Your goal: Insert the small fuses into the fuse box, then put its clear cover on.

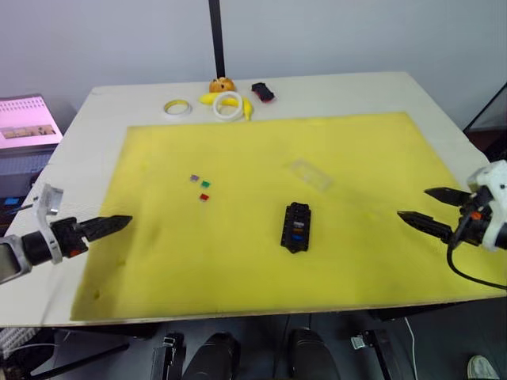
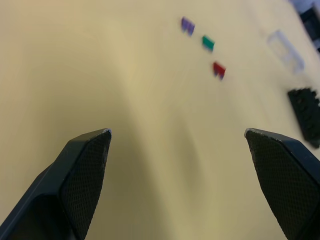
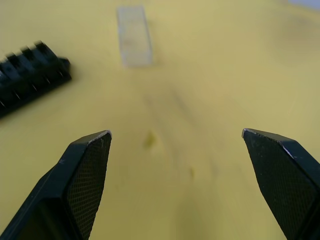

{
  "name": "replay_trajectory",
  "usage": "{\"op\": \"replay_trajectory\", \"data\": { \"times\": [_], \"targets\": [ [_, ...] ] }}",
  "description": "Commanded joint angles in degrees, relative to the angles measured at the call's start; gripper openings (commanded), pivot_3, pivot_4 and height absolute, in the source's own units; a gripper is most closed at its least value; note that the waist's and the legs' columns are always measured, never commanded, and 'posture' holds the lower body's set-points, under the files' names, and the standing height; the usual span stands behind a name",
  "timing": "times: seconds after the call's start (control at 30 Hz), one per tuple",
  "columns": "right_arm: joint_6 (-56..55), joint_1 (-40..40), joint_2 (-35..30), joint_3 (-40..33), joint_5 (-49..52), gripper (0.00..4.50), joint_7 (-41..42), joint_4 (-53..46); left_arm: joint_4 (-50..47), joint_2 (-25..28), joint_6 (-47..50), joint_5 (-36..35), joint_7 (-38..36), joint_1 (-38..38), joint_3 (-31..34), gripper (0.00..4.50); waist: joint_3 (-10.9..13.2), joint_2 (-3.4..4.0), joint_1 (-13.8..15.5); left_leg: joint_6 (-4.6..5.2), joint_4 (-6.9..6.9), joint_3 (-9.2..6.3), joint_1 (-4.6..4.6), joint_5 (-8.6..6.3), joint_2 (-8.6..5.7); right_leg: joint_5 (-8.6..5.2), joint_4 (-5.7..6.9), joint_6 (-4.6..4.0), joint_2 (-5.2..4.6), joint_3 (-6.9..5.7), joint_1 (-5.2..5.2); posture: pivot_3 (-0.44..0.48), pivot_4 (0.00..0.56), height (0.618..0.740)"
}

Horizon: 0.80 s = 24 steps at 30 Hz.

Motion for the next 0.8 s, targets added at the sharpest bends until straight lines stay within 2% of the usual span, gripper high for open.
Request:
{"op": "replay_trajectory", "data": {
  "times": [0.03,0.23,0.37,0.43,0.63,0.8],
  "targets": [
    [1.93,-6.33,0.05,4.05,4.77,4.44,-0.55,-5.25,-0.73,-0.91,6.72,-4.28,1.12,-6.05,-2.91,4.50,0.00,0.02,-0.16,0.00,0.00,0.00,0.00,0.00,0.00,0.00,0.01,0.00,-0.01,0.00,0.00,0.000,0.150,0.740],
    [6.63,-18.33,4.88,15.22,11.64,4.44,-2.75,-10.63,4.56,-5.52,16.85,-4.22,5.11,-17.88,-11.60,4.50,0.00,0.00,-0.50,0.00,-0.02,-0.01,0.00,0.00,0.01,0.00,0.04,0.00,0.00,-0.01,-0.03,0.000,0.150,0.740],
    [8.27,-23.15,9.09,21.25,13.02,4.44,-5.59,-12.68,12.27,-9.25,19.99,-3.18,8.01,-24.39,-11.86,4.50,0.00,0.00,-0.49,0.00,0.02,-0.02,-0.04,0.00,-0.03,0.00,0.09,0.00,-0.02,0.00,-0.09,0.000,0.150,0.740],
    [8.85,-24.46,11.20,23.75,13.66,4.44,-6.58,-13.61,18.71,-11.89,21.57,-2.32,11.23,-28.08,-9.23,4.50,0.00,0.00,-0.37,-0.01,0.02,-0.03,-0.04,0.00,-0.03,0.00,0.10,0.00,-0.01,-0.01,-0.09,0.000,0.150,0.740],
    [7.95,-26.12,14.16,28.11,12.49,4.44,-8.49,-14.29,22.77,-15.72,20.71,-1.82,15.59,-29.29,-5.72,4.50,-0.01,-0.01,-0.61,0.00,0.02,-0.05,-0.06,0.00,-0.05,0.00,0.11,0.01,-0.01,-0.01,-0.14,0.000,0.150,0.740],
    [6.62,-27.67,16.08,29.89,10.57,4.44,-10.02,-12.63,22.89,-18.40,19.04,-1.22,16.92,-28.58,-6.17,4.50,-0.02,-0.02,-0.39,-0.01,0.03,-0.05,-0.05,0.00,-0.05,0.00,0.17,0.00,-0.02,-0.01,-0.15,0.000,0.150,0.740]
  ]
}}
